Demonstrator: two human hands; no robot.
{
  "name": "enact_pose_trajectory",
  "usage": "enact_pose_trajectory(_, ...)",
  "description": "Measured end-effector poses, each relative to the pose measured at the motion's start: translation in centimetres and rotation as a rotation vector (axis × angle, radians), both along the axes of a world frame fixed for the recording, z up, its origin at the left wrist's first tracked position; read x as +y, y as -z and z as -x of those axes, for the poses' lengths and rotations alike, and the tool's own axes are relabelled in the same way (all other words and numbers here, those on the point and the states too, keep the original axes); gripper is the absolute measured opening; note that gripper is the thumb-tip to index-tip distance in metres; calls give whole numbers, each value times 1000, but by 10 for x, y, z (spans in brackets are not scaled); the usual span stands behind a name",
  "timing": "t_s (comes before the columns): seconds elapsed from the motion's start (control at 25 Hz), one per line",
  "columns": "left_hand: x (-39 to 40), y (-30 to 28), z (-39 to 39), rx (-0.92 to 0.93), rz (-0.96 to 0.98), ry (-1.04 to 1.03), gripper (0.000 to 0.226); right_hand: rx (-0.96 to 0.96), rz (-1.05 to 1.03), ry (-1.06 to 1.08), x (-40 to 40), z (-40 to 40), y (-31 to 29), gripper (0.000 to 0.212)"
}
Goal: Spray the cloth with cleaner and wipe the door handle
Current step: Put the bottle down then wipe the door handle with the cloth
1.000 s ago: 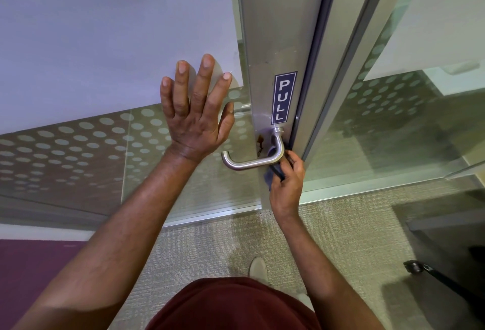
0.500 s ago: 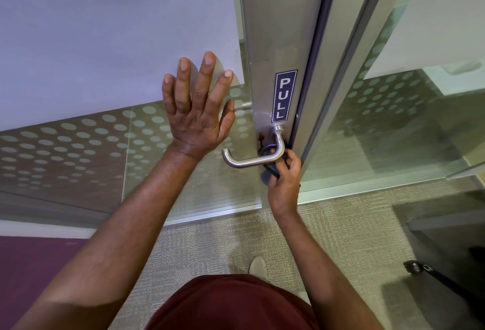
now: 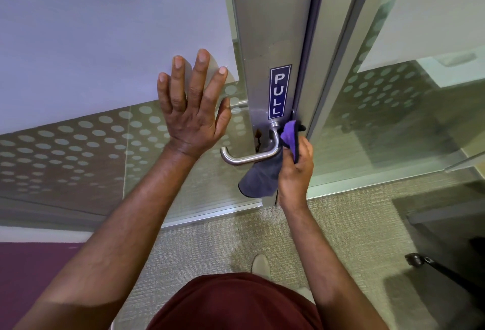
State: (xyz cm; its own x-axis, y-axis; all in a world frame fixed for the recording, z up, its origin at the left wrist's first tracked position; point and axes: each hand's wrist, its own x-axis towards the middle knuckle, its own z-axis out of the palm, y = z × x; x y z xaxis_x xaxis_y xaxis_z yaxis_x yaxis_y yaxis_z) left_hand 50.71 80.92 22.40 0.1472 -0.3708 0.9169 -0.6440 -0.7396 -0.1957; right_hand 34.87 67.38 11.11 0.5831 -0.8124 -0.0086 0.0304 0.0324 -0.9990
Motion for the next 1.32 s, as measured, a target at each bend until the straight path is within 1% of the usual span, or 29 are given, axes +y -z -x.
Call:
enact_pose_trajectory(0.04, 0, 0, 0, -6, -3, 2, 55, 9, 31, -43, -1, 0, -1, 47)
enact_pose_trajectory(0.08, 0, 0, 0, -16, -6, -1, 55, 7, 32, -86, -1, 0, 2, 50)
enact_pose_trajectory(0.2, 0, 0, -1, -20, -1, 8, 55, 61, 8, -140, -3, -2, 20, 44)
enact_pose_trajectory(0.32, -1, 0, -1, -23, -1, 12, 56, 163, 37, -185, -7, 0, 33, 38)
enact_pose_trajectory(0.4, -1, 0, -1, -20, -3, 8, 57, 190, 44, -204, -11, 1, 40, 35)
enact_pose_trajectory(0.52, -1, 0, 0, -2, 4, -3, 55, 184, 108, -161, -8, 2, 47, 35)
enact_pose_trajectory(0.6, -1, 0, 0, 7, 7, -3, 54, 174, 102, -97, -4, 2, 50, 39)
enact_pose_trajectory(0.64, -1, 0, 1, 9, 7, -1, 53, 184, 65, -74, -1, 3, 51, 41)
enact_pose_trajectory(0.68, -1, -1, 1, 10, 10, 1, 53, 197, -23, -46, 3, 3, 53, 42)
enact_pose_trajectory(0.8, -1, -1, 0, 7, 7, -6, 53, 179, -483, 86, 15, 2, 58, 35)
enact_pose_trajectory(0.88, -1, 0, 1, 9, 6, -7, 53, 139, -748, 162, 22, -7, 55, 35)
enact_pose_trajectory(0.92, -1, 0, 1, 10, 8, -4, 52, 97, -841, 170, 25, -14, 52, 38)
enact_pose_trajectory(1.0, 0, 0, 0, 5, 9, -2, 52, 7, -935, 132, 35, -31, 40, 48)
enact_pose_trajectory(1.08, -1, 1, 0, 2, 11, -2, 52, -6, -911, 67, 48, -42, 27, 49)
enact_pose_trajectory(1.2, 0, 1, -1, -3, 5, -1, 53, 106, -705, 13, 68, -42, 23, 44)
enact_pose_trajectory(1.32, 0, 1, -2, -8, -3, 2, 54, 146, -533, 49, 74, -42, 23, 38)
